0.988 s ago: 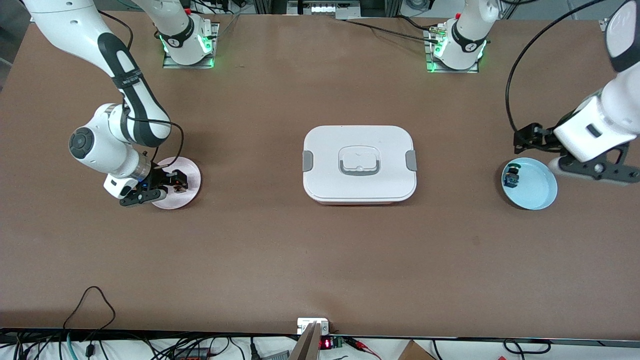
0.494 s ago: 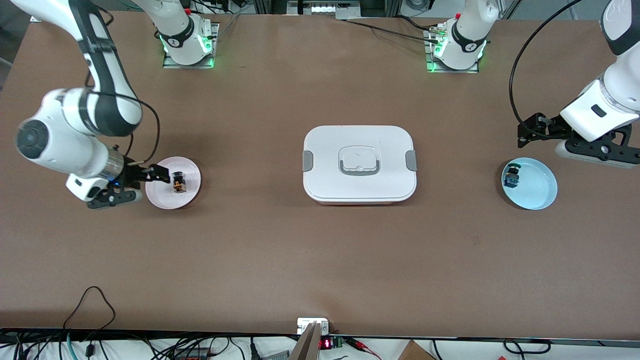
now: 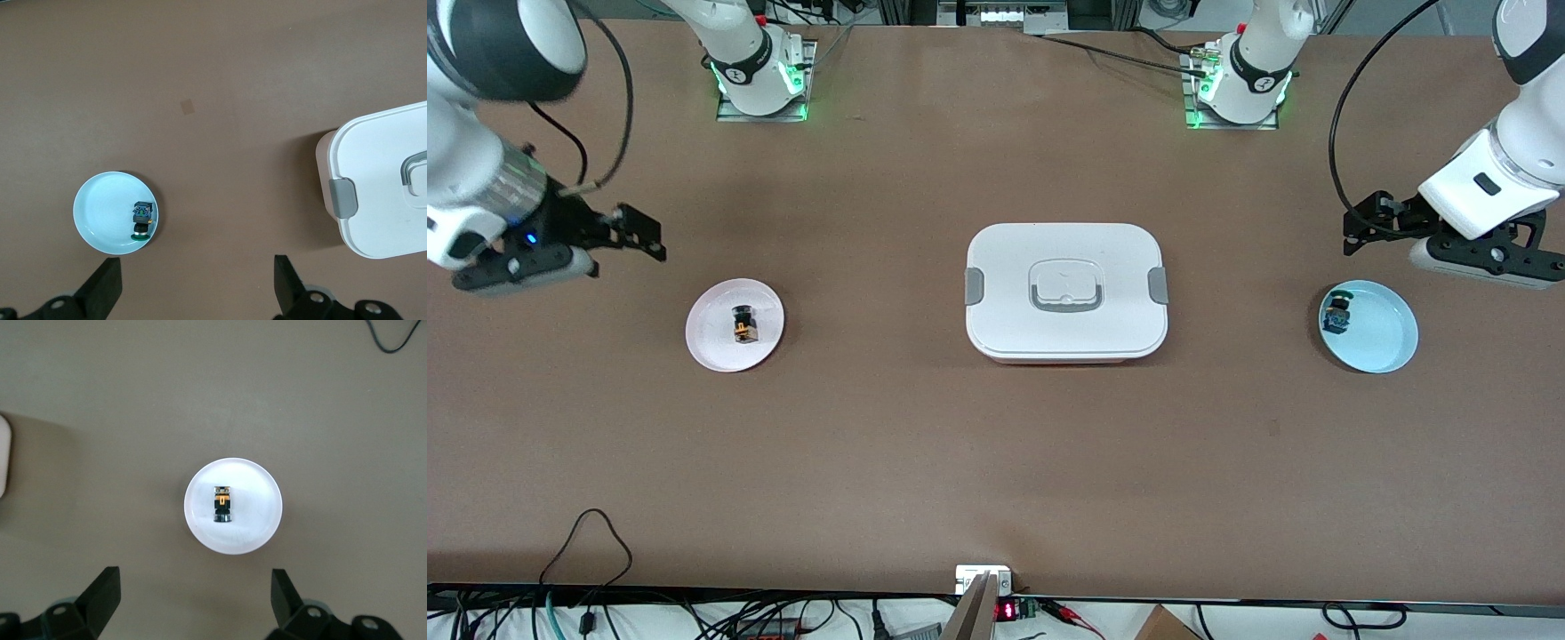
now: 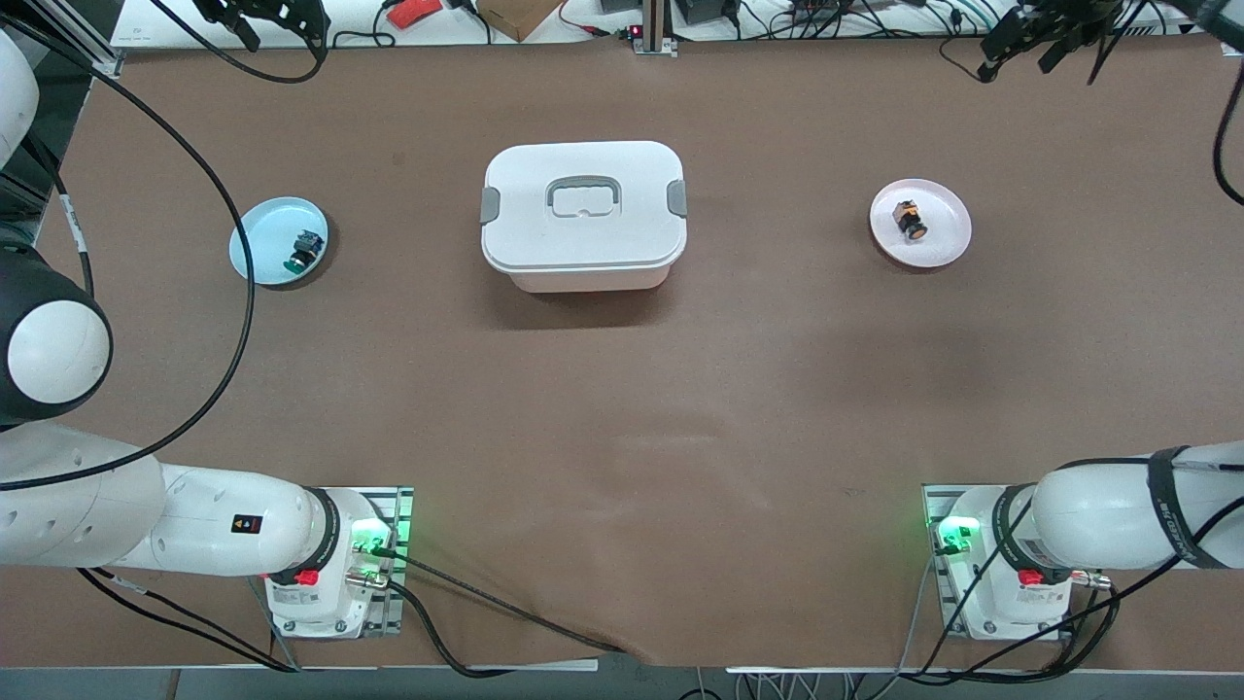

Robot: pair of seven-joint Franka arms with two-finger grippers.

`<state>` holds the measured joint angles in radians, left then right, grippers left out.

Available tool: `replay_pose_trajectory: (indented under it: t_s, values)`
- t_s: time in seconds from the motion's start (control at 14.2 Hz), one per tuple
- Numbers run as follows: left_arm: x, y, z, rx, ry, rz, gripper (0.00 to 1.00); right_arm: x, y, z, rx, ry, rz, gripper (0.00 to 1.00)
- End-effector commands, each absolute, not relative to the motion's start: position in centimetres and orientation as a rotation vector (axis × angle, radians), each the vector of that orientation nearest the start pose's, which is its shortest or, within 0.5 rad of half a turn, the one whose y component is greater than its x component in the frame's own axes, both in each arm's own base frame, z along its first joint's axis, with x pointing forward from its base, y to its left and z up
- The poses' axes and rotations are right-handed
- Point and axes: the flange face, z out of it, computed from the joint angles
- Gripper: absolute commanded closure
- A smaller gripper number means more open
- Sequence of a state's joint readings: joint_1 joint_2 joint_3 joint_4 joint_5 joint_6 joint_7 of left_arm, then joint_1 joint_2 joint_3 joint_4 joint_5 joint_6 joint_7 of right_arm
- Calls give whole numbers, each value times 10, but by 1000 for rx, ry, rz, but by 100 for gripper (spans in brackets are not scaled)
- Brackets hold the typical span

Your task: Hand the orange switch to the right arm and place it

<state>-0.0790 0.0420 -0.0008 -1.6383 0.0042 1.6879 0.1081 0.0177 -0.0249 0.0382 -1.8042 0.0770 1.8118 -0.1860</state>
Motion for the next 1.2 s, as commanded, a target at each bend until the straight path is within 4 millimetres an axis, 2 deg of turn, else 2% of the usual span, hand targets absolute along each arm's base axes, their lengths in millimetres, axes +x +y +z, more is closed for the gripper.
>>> replay_pose_trajectory:
  t_s: [0.0, 0.28, 0.71, 1.13]
  values:
    - [568, -38, 583, -3105, 314, -6, 0, 552, 31, 574, -3070, -325, -25, 0]
    - [569, -39, 585, -3104, 316, -11, 0, 559, 30, 580, -3053, -309, 5, 0]
    - [570, -45, 589, -3101, 335, -25, 0, 555, 39, 581, -3064, -336, 33, 0]
    - [568, -47, 589, -3101, 340, -6, 0, 555, 39, 581, -3059, -327, 37, 0]
